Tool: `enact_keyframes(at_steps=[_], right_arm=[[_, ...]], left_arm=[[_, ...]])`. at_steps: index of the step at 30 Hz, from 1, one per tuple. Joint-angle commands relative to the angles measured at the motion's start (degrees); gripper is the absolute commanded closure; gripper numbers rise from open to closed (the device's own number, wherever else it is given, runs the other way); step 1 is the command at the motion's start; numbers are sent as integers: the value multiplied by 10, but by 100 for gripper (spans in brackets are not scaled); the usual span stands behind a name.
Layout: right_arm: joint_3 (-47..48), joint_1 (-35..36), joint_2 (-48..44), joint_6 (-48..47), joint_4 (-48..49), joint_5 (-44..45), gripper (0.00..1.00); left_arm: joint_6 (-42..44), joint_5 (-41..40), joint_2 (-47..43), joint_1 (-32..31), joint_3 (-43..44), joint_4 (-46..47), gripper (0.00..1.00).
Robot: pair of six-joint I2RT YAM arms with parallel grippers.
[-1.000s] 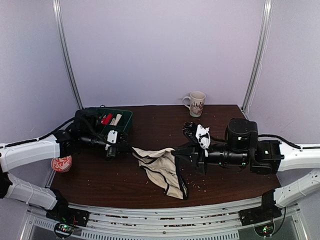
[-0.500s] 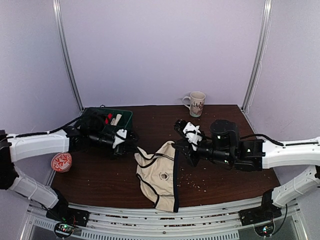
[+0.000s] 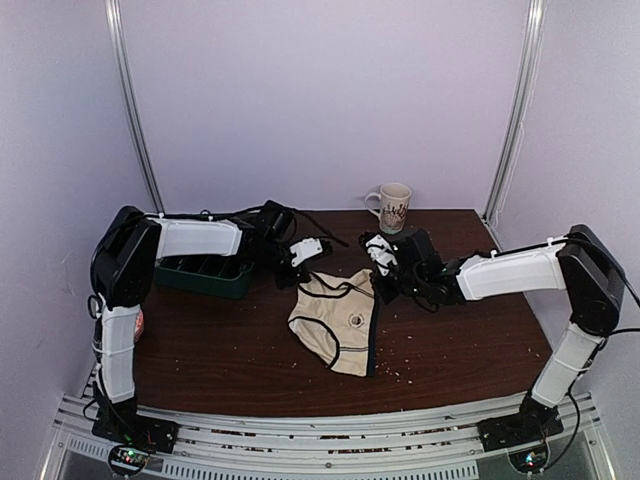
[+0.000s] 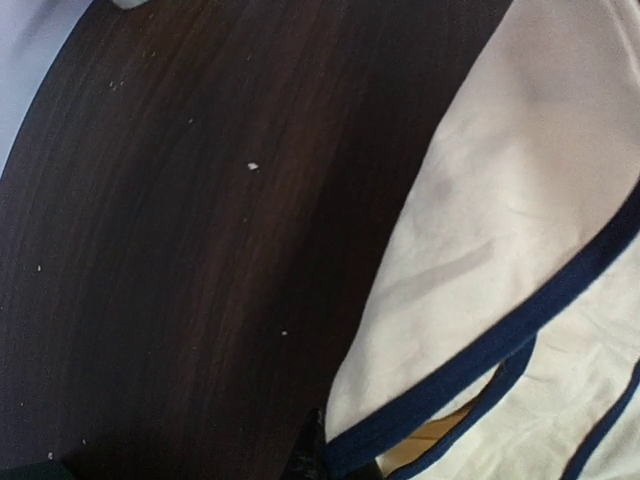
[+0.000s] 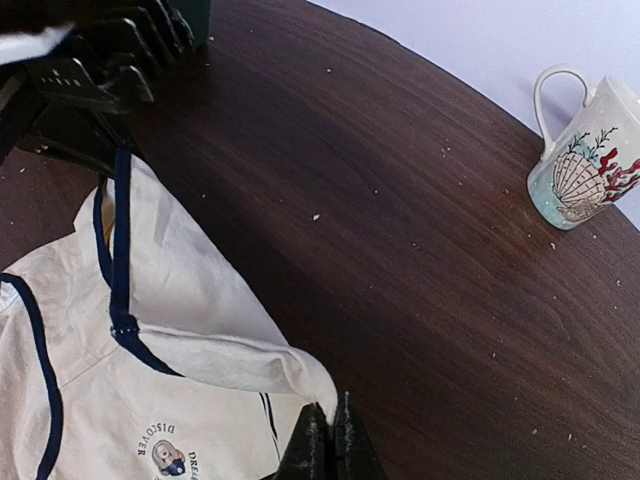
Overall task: Roll the underwear
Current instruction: Flatten out the underwear at the center of the board.
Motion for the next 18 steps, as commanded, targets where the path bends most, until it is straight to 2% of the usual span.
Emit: enact_keyframes(at_steps=[1, 4, 8, 10, 14, 18], right_arm=[[45, -17, 29, -30, 0, -19, 100], [60, -22, 32, -40, -12, -23, 100], [63, -25, 25, -61, -11, -5, 100], [62, -26, 26, -71, -10, -8, 100], [80, -26, 49, -91, -34, -41, 100], [107, -24, 73, -103, -64, -96, 100]], left_arm=[[-26, -97, 28, 3, 64, -37, 96], [-30, -96, 40, 2, 94, -48, 96], [-61, -162, 69, 2, 119, -55, 96], [-65, -169, 83, 2, 124, -69, 96], [-67, -180, 94, 2, 120, -74, 95], [-71, -218, 105, 2, 128, -69, 88]])
